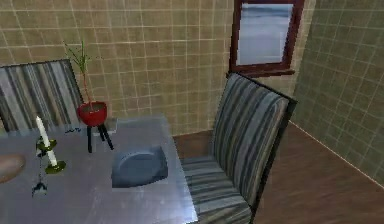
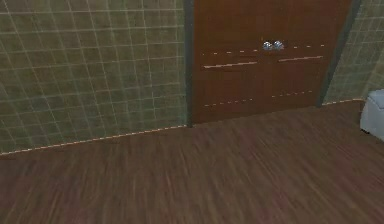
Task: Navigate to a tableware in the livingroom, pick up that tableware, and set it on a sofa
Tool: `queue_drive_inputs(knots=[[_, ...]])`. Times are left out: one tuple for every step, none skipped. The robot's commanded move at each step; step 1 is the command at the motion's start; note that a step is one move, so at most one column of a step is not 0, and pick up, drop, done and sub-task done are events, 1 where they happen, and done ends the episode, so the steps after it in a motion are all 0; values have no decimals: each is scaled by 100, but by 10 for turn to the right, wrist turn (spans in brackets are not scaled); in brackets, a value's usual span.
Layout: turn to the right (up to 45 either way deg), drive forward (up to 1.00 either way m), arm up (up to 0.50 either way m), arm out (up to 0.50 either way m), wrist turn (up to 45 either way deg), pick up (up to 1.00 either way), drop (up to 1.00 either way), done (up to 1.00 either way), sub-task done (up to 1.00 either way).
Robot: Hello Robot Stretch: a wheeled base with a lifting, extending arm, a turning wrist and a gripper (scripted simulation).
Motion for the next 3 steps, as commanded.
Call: queue_drive_inputs(knots=[[-450, 0, 0, 0, 0, 0, 0, 0, 0], [-450, 0, 0, 0, 0, 0, 0, 0, 0], [-150, 0, 0, 0, 0, 0, 0, 0, 0]])
